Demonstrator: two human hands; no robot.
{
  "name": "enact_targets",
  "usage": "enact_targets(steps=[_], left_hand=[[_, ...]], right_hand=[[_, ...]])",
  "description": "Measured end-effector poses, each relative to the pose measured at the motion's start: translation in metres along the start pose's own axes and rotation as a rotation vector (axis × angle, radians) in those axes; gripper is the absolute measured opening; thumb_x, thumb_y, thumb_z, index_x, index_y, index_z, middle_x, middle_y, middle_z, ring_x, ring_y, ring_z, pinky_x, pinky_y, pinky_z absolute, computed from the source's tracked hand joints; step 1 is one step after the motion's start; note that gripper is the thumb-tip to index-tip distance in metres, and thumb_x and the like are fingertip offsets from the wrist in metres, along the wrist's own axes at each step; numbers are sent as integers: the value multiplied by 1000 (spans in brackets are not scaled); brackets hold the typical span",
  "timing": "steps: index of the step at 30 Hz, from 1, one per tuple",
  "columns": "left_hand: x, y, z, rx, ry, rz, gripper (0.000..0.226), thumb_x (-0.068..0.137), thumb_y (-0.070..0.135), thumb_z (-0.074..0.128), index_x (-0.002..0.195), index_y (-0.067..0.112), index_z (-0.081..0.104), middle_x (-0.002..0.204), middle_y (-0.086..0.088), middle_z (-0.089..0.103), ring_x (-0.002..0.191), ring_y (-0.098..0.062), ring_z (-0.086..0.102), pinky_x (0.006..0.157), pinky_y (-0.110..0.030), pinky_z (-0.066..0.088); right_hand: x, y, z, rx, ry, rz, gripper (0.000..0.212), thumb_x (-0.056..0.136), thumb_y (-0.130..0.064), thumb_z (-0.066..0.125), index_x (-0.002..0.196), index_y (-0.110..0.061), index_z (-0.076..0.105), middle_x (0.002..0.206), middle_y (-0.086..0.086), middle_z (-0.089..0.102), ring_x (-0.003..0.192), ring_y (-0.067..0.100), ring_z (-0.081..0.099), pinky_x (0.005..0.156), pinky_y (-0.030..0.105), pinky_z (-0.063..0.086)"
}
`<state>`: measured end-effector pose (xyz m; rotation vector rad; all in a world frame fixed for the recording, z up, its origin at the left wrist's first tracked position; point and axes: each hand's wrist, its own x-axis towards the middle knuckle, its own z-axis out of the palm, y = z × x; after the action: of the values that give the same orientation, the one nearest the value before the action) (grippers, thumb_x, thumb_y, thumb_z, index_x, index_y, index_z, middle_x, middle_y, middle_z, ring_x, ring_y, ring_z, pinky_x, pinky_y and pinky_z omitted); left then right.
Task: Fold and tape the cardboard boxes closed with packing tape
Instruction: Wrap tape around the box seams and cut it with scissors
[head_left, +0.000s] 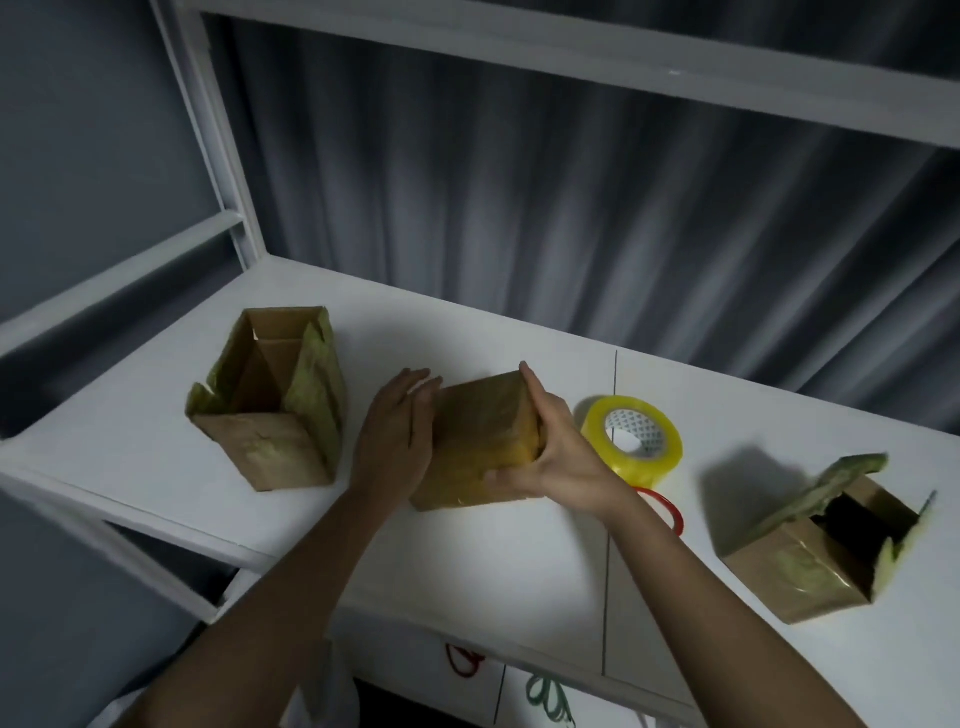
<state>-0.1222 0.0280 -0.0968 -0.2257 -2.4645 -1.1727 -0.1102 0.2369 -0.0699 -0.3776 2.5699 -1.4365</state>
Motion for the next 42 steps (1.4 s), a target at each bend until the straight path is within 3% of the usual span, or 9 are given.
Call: enact_targets(steps=[3, 8, 13, 18, 23, 27, 31, 38, 42], left_hand=[[-8, 8, 0, 345, 82, 208, 53, 100, 36, 21, 135, 4, 47, 138, -13, 50, 132, -30, 40, 110, -50, 31], [-44, -4, 20, 432, -180, 352, 70, 99, 53, 20, 149, 3, 19, 157, -11, 13, 146, -24, 9, 116, -44, 12], [-19, -2, 9, 251, -27, 255, 54, 97, 50, 32, 138, 16, 43, 145, -7, 41, 131, -23, 39, 105, -53, 34], [26, 30, 3, 661, -399, 289, 123, 60, 87, 43, 147, 23, -17, 158, -8, -4, 145, -31, 0, 112, -59, 9], [44, 28, 7, 450, -206, 284, 109, 64, 66, 67, 146, 15, 16, 142, -8, 38, 124, -28, 43, 101, -46, 37], [53, 29, 2, -394, -352, -151, 87, 64, 52, 80, 133, 23, 37, 128, 5, 51, 115, -16, 54, 92, -37, 49], [51, 41, 2, -819, -470, -333, 46, 86, 42, 60, 127, 25, 49, 116, 5, 67, 102, -16, 67, 78, -30, 56], [49, 30, -3, -449, -245, -446, 67, 95, 50, 40, 149, 14, 22, 142, 4, 43, 123, -16, 51, 95, -18, 40], [41, 21, -11, -64, -175, -148, 35, 99, 22, 44, 132, 9, 49, 132, -5, 51, 122, -18, 47, 87, -3, 27]], right_hand=[[5, -7, -2, 324, 94, 107, 90, 74, -34, 80, 143, -51, 24, 129, -15, 47, 114, 5, 51, 81, 12, 48], [17, -1, -6, 596, 232, 255, 86, 56, -57, 83, 130, -51, 39, 128, -5, 61, 105, 15, 66, 96, 42, 50], [14, -7, -20, 345, 247, 259, 91, 62, -61, 79, 138, -51, 29, 131, -5, 53, 113, 15, 57, 99, 34, 46], [19, -16, -25, 228, 219, 218, 94, 69, -61, 73, 146, -47, 23, 133, -15, 47, 119, 6, 48, 97, 25, 41], [18, -19, -43, 373, 151, 144, 89, 69, -54, 75, 144, -49, 26, 142, -13, 43, 126, 5, 46, 110, 35, 36], [16, -6, -55, 518, 170, 95, 92, 59, -59, 81, 137, -51, 33, 147, -15, 38, 133, 5, 40, 113, 39, 31], [22, 2, -42, 548, -70, 95, 80, 79, -21, 72, 146, -34, 29, 132, -2, 60, 121, 17, 56, 103, 38, 45], [61, 15, -10, 525, -39, 386, 47, 86, -52, 59, 128, -31, 54, 120, -2, 66, 107, 16, 65, 94, 41, 53], [113, 11, 6, 357, 66, 534, 65, 79, -75, 46, 113, -22, 64, 104, 4, 70, 91, 21, 69, 67, 34, 59]])
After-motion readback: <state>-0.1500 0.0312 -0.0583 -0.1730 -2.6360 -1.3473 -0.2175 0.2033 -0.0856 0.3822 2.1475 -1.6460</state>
